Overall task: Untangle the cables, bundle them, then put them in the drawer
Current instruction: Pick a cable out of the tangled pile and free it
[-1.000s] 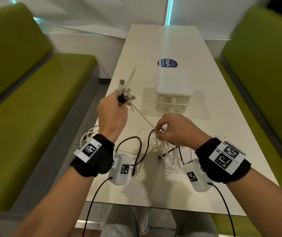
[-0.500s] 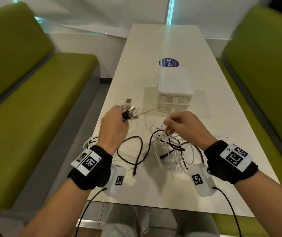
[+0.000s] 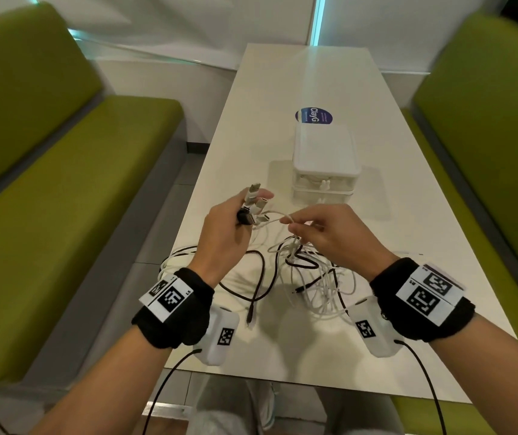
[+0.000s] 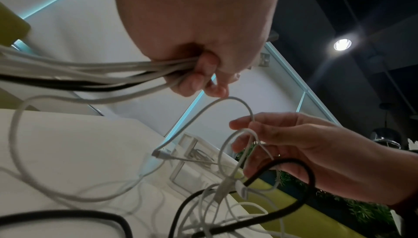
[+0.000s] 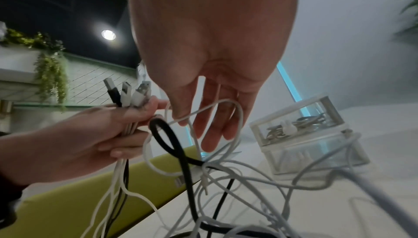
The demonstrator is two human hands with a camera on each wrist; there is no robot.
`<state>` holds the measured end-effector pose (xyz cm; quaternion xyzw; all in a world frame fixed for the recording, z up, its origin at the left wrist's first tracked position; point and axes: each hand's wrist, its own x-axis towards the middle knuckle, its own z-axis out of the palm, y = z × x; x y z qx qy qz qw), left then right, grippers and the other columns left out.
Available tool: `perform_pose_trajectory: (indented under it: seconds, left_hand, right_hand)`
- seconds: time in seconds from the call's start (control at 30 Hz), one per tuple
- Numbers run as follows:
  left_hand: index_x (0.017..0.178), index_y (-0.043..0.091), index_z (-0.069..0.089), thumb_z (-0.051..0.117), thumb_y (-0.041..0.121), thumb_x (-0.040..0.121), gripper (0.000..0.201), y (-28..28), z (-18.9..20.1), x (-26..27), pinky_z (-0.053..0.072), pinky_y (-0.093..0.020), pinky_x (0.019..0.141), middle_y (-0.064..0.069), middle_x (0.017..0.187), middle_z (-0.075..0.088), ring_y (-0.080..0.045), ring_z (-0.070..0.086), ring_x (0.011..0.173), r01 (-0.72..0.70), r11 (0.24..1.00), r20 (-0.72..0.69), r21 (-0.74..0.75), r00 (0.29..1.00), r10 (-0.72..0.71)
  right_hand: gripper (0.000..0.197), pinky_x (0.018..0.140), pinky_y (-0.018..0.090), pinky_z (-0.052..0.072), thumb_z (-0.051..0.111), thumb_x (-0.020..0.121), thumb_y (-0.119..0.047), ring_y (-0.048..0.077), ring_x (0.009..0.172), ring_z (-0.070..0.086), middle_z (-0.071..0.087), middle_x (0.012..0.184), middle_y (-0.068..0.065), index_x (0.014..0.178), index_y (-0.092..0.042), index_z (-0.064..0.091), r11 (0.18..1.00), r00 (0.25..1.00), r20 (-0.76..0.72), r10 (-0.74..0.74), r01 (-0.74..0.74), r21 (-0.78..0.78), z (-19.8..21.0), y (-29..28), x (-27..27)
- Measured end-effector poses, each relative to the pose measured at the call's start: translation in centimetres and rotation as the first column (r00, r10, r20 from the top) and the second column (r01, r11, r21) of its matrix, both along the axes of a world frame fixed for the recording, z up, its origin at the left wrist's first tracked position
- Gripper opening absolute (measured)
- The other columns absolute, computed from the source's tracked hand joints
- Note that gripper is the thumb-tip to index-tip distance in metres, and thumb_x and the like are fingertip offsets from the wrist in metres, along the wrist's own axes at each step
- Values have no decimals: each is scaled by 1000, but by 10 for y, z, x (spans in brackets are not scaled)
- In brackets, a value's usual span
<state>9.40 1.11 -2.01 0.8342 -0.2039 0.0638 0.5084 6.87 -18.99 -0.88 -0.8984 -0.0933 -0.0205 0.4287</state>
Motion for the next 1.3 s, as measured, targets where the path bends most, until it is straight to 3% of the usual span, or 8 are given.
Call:
perform_pose_trajectory:
  seconds: [0.17, 0.3, 0.47, 0.67, 0.77, 0.9, 1.13, 1.3]
  left_hand:
    - [98, 21, 70, 51, -10, 81, 39, 11, 4, 5, 50, -30, 73, 13, 69, 63, -14, 62, 73, 10, 967, -14, 256, 1000, -6]
    - [69, 37, 54, 49, -4, 87, 45, 31, 4, 14, 52, -44, 83, 3, 77, 72, -20, 68, 89, -38, 961, -72, 274, 996, 60]
    - [102, 17, 57, 45, -3, 91, 25, 52, 7, 18, 51, -45, 81, -1, 95, 70, -26, 63, 90, -27, 888, -48, 459, 997, 55]
    - [101, 13, 47, 41, -1, 92, 17, 83, 6, 30, 41, -39, 70, -7, 95, 58, -32, 56, 85, -193, 773, 18, 605, 973, 228]
    - [95, 16, 37, 45, 1, 92, 17, 98, 3, 37, 34, -38, 70, -4, 90, 47, -32, 51, 83, -269, 733, 59, 625, 952, 299]
    - [98, 13, 38, 49, 4, 93, 15, 116, -2, 46, 33, -39, 69, -7, 93, 45, -30, 47, 81, -385, 693, 108, 610, 906, 408]
    - [94, 11, 42, 45, 1, 93, 11, 159, -12, 54, 30, -35, 68, -9, 92, 45, -29, 45, 79, -407, 644, 73, 647, 874, 480]
    - [99, 4, 50, 43, -3, 89, 14, 184, -17, 51, 37, -41, 72, -12, 93, 47, -38, 52, 87, -448, 609, 49, 654, 829, 557]
  right_hand:
    - [17, 69, 30, 48, 68, 90, -26, 1, 69, 58, 67, 85, -14, 106, -26, 77, 999, 999, 27, 44, -43, -31, -4, 10, 6]
    - [19, 80, 24, 49, 63, 94, -31, -1, 87, 63, 73, 99, -13, 106, -23, 76, 986, 998, 10, 57, -55, -155, -5, 17, 8]
    - [27, 71, 18, 44, 58, 88, -16, 1, 75, 61, 66, 93, -18, 107, -28, 72, 966, 996, -72, 53, -69, -249, -8, 30, 14]
    - [50, 76, 25, 44, 55, 78, -9, 14, 89, 57, 48, 122, -5, 124, -27, 61, 884, 968, -251, 29, -142, -445, -14, 51, 27]
    - [39, 80, 27, 44, 58, 84, -19, 14, 89, 53, 43, 128, -3, 123, -27, 62, 849, 960, -277, 40, -179, -498, -21, 62, 28]
    - [25, 85, 32, 47, 51, 92, -30, 20, 103, 59, 62, 112, -2, 111, -27, 68, 819, 973, -231, 24, -152, -553, -32, 75, 32]
    - [52, 97, 40, 35, 34, 92, -70, 17, 102, 62, 72, 97, -8, 106, -29, 64, 714, 974, -226, 13, -167, -680, -38, 92, 36]
    - [39, 94, 40, 31, 50, 90, -59, 20, 94, 62, 69, 91, -5, 100, -25, 66, 579, 981, -187, 59, -186, -794, -45, 111, 35]
